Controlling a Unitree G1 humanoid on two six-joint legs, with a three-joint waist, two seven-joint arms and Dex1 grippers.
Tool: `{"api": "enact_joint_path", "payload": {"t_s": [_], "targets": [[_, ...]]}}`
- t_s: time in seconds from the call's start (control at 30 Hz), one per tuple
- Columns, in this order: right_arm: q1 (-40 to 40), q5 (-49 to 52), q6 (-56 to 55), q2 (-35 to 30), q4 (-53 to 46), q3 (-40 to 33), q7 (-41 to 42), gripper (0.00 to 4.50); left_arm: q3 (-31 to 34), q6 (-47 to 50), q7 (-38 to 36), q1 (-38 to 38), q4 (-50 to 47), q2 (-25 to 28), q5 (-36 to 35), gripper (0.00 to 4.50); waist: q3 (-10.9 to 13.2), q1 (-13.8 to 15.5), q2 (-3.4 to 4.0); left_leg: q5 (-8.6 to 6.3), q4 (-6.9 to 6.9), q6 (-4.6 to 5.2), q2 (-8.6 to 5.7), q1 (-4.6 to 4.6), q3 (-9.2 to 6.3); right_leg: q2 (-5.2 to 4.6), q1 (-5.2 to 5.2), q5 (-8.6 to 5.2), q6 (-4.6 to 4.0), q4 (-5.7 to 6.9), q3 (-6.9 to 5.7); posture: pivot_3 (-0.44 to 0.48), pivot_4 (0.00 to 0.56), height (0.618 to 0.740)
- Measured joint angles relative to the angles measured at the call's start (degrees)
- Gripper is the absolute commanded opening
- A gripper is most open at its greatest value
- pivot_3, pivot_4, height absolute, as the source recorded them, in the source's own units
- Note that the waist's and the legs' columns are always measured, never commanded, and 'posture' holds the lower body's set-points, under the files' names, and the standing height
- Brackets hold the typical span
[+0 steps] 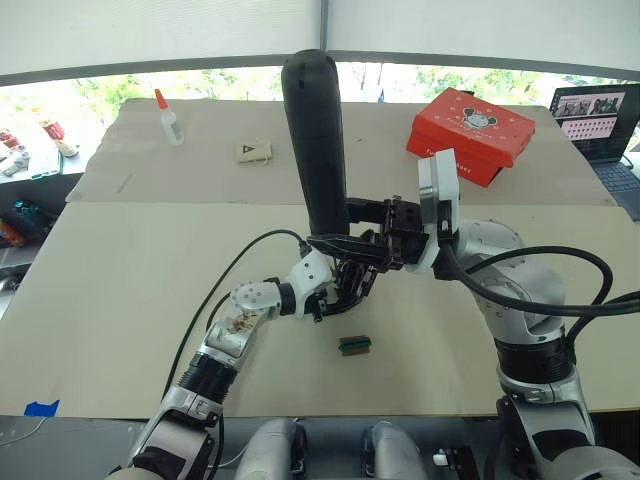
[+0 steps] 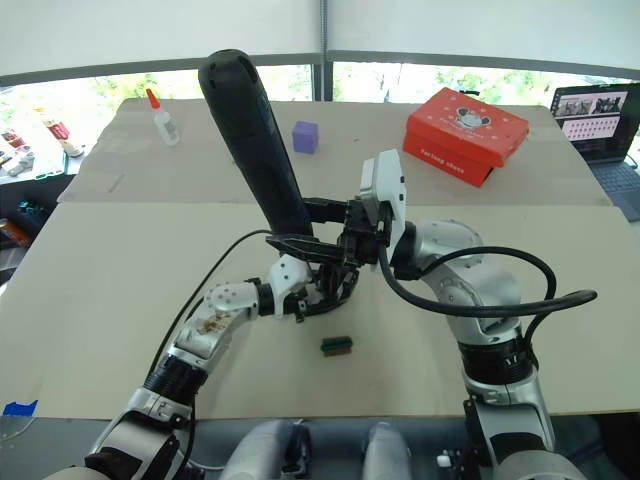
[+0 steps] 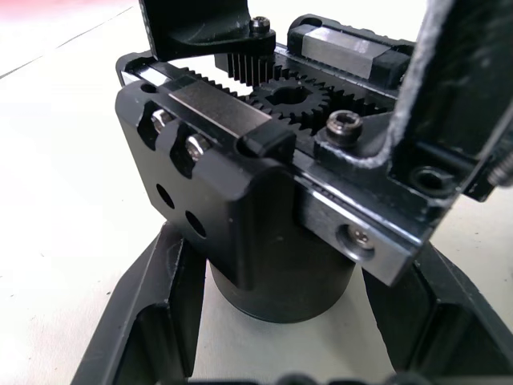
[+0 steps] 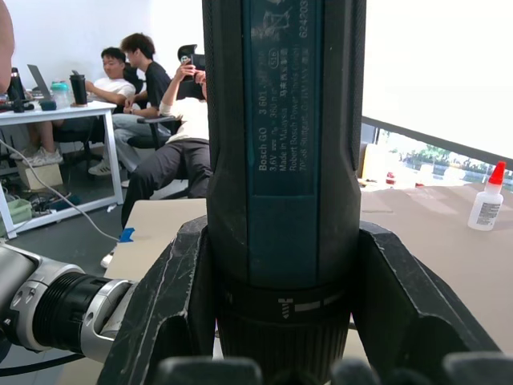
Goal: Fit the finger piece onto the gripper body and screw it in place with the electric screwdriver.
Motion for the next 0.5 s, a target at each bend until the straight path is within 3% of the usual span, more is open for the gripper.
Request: {"api": "enact_joint_path", "payload": {"t_s": [0.5], "targets": [[0.00, -1.46, -0.65, 0.01, 0.58, 0.01, 0.03, 1.92, 0.08, 0.37, -0.03, 0.01, -0.12, 0.00, -0.09, 2.28, 0.00, -0.01, 0.00, 0.00, 0.00, 0.00, 0.00, 0.00, 0.00, 0.00, 0.00, 0.00, 0.00, 0.00, 0.00, 0.000, 0.150, 0.740]]}}
